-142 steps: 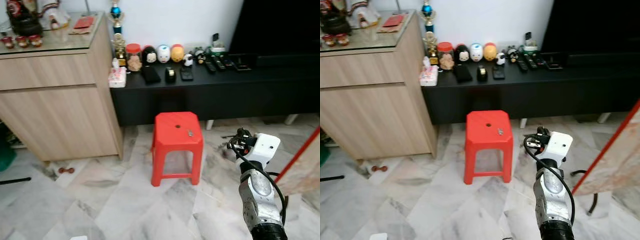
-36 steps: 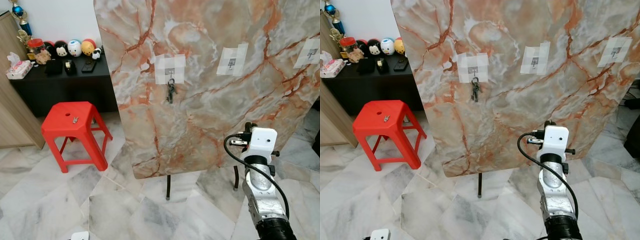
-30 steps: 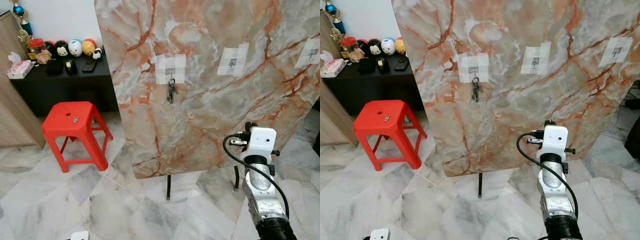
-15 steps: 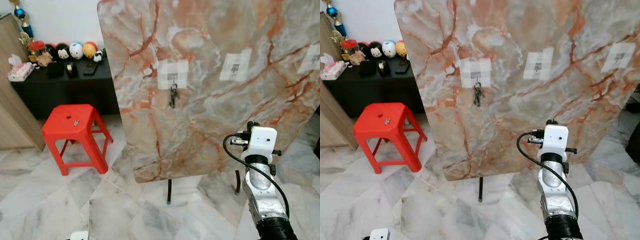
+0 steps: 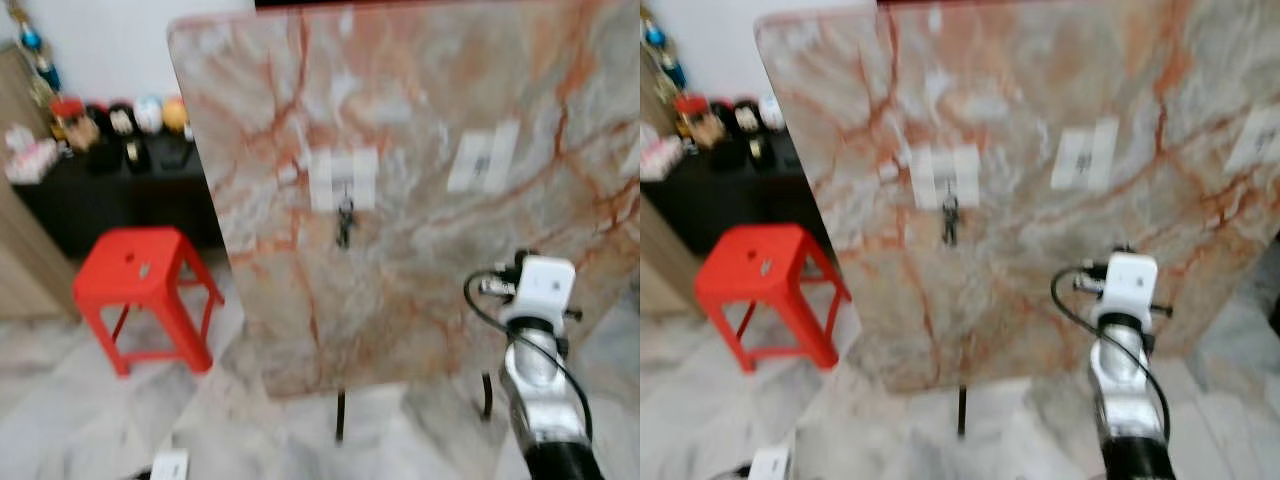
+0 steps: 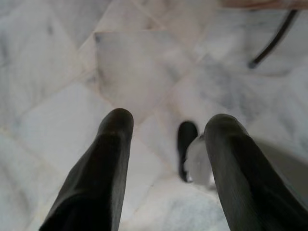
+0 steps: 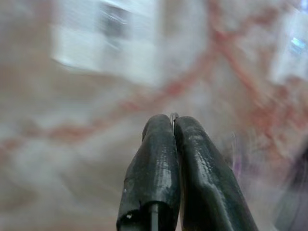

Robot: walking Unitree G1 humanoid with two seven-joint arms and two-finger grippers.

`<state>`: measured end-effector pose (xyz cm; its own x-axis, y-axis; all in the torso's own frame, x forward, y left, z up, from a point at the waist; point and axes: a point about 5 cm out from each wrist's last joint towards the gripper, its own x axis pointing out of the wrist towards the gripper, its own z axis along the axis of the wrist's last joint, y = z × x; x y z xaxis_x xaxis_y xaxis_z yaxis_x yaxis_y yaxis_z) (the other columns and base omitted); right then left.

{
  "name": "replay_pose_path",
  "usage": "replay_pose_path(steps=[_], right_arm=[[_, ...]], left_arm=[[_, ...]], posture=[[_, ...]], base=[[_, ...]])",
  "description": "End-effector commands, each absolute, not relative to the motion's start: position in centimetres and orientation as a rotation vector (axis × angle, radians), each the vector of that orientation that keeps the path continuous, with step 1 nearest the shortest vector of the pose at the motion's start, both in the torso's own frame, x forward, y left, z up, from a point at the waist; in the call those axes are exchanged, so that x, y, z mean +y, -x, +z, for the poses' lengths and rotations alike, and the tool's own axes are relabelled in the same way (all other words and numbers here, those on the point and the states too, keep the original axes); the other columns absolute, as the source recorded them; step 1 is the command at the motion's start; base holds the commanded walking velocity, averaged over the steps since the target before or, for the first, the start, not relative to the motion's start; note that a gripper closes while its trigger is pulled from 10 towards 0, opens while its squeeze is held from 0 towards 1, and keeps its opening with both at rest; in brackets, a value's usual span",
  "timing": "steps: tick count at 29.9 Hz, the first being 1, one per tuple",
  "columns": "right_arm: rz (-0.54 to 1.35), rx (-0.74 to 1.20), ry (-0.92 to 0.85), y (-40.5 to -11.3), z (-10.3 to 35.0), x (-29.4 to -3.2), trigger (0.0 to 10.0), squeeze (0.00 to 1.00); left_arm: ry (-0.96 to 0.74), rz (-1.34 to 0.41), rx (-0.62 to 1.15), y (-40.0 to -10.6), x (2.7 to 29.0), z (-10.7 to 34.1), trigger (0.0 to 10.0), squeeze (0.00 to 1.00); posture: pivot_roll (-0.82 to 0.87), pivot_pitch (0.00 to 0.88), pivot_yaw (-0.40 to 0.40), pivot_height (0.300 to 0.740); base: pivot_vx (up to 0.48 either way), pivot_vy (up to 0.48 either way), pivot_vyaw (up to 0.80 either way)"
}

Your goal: Hang keys on a hook

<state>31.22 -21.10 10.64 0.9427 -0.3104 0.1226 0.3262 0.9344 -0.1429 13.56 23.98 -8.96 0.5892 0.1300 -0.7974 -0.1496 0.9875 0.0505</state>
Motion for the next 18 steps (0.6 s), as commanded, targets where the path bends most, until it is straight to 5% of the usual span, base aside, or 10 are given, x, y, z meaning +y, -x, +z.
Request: replay_pose_path(steps=[1,18], right_arm=[[-0.306,-0.132,0.154,-31.5,11.3,-20.4,10.0,0.0],[-0.341,-0.216,0.153,-31.6,12.9,-20.7,10.0,0.0]], left_arm=[[0.026,0.17,0.94,-13.1,24.1,-9.1,10.0,0.0],[0.02,0.161,0.94,-13.2,24.1,-9.1,10.0,0.0]], posture=[[-0.08,0.0,-0.002,0.74],[-0.08,0.0,0.0,0.74]], base=[[0.0,0.0,0.0],[0.0,0.0,0.0]])
